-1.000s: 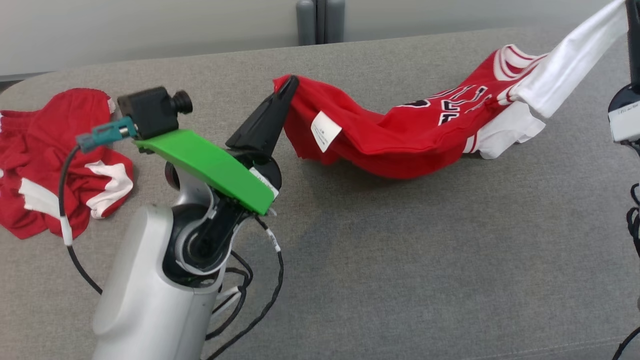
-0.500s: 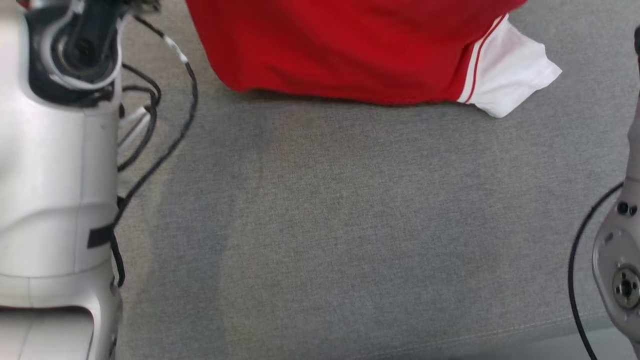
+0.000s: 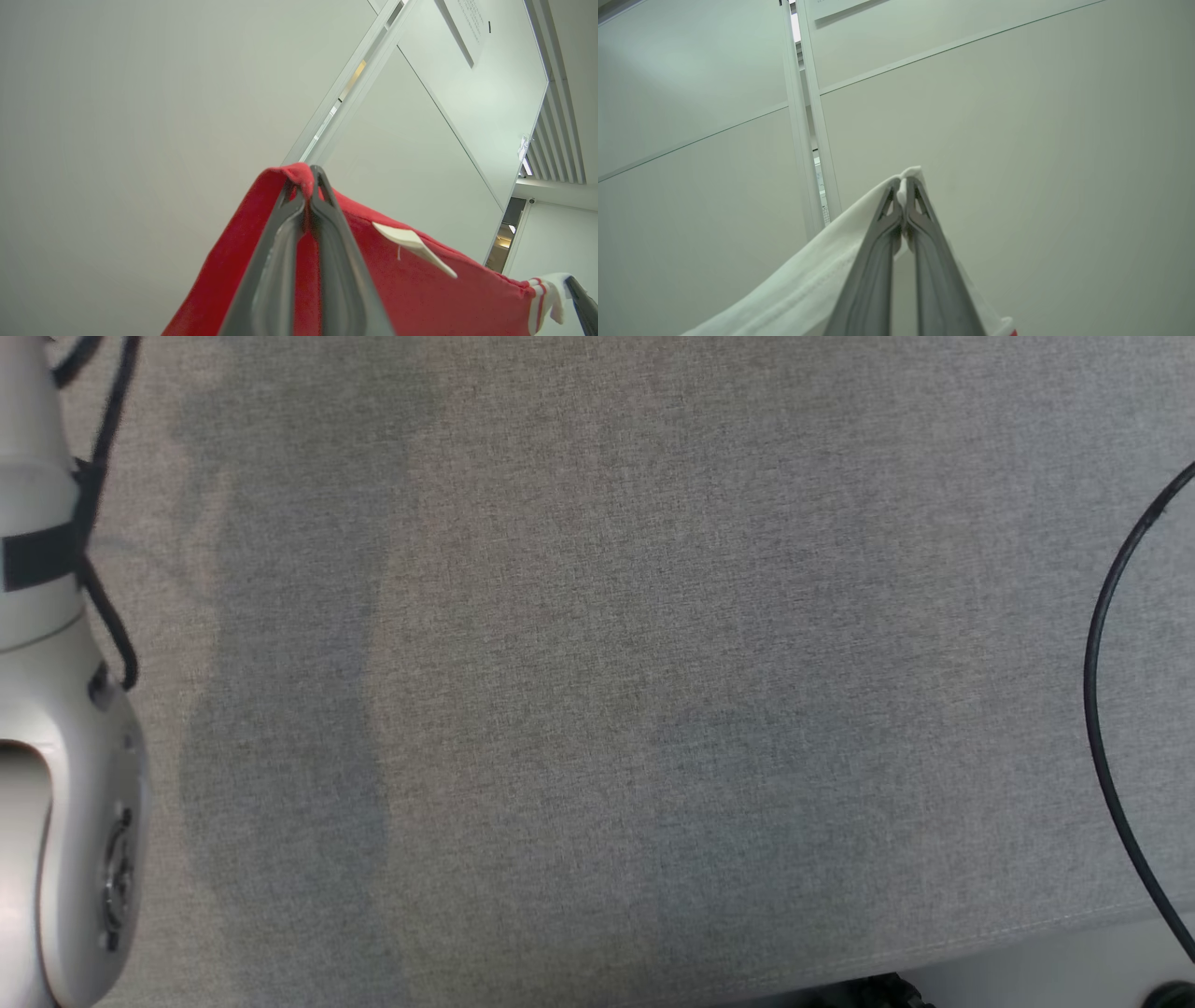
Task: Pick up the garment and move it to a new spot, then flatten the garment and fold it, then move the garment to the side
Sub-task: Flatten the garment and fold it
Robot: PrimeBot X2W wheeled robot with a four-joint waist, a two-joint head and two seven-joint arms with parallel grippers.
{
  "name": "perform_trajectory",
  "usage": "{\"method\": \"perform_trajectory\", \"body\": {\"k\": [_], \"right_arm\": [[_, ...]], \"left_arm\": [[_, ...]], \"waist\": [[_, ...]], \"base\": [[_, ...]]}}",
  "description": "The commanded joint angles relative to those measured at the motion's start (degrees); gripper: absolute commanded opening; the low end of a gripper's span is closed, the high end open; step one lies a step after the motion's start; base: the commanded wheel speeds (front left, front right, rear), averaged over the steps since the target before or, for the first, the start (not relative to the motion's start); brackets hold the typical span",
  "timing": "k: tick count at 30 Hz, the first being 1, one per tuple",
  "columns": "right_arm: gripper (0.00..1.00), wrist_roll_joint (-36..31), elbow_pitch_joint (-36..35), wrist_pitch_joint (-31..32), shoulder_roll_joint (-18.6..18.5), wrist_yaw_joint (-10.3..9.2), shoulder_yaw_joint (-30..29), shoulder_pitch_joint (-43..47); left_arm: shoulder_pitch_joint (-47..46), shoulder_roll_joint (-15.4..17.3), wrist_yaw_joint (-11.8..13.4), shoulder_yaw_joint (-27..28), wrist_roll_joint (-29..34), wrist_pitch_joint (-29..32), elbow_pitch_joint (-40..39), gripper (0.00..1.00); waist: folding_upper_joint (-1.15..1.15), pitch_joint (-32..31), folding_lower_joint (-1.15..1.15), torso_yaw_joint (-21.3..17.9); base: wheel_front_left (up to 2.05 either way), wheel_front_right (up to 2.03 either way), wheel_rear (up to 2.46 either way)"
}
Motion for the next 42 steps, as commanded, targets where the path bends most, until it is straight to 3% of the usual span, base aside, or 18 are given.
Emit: {"method": "perform_trajectory", "body": {"k": [1,7,12,17,21,26,28,33,37,42], "right_arm": [[0.0,0.44,-0.26,-0.13,-0.57,0.0,1.1,0.58],[0.0,3.75,1.4,-0.16,-4.13,0.0,10.24,8.02],[0.0,10.47,0.34,0.98,-9.02,0.0,18.3,21.24],[0.0,17.29,-2.95,6.98,-12.64,0.0,20.51,37.09],[0.0,18.86,-6.69,15.01,-14.32,0.0,17.88,50.47],[0.0,15.62,-13.76,26.66,-11.59,0.0,9.32,66.12],[0.0,12.9,-17.5,31.49,-9.43,-0.03,5.08,71.49],[0.0,3.95,-28.86,42.17,-0.05,-0.02,-4.52,83.37],[0.0,-0.32,-36.36,49.24,4.6,-0.02,-8.24,90.11],[0.0,-3.41,-41.44,57.08,5.91,-0.03,-10.33,96.27]], "left_arm": [[-0.44,1.06,-0.23,-0.54,-0.47,-0.76,-0.37,0.0],[6.9,3.62,-0.28,-6.56,-3.24,-1.98,0.62,0.0],[18.16,5.36,-0.29,-11.89,-6.7,-2.42,1.14,0.0],[30.32,7.07,-0.29,-15.61,-9.49,-2.64,0.95,0.0],[39.52,8.42,-0.29,-18.66,-10.18,-2.55,1.32,0.0],[49.52,10.52,0.79,-22.97,-7.31,-1.73,1.4,0.0],[53.07,9.76,1.7,-24.22,-7.62,-1.52,0.66,0.0],[60.47,9.49,4.93,-26.21,-6.93,-1.4,-2.03,0.0],[65.68,9.84,7.19,-26.13,-7.68,-1.71,-4.87,0.0],[70.94,12.07,10.77,-27.05,-6.74,-0.57,-7.38,0.0]], "waist": [[0.0,0.67,-0.01,0.02],[0.0,2.84,-0.01,0.3],[0.0,1.54,-0.01,1.05],[0.0,-3.08,-0.01,2.16],[0.0,-8.31,-0.01,3.01],[0.0,-14.35,-0.01,3.4],[0.0,-16.31,-0.01,3.52],[0.0,-19.93,-0.01,4.52],[0.0,-21.94,-0.01,5.24],[0.0,-23.86,-0.01,5.41]], "base": [[0.0,0.0,0.0],[0.0,0.0,0.0],[0.0,0.0,0.0],[0.0,0.0,0.0],[0.0,0.0,0.0],[0.0,0.0,0.0],[0.0,0.0,0.0],[0.0,0.0,0.0],[0.0,0.0,0.0],[0.0,0.0,0.0]]}}
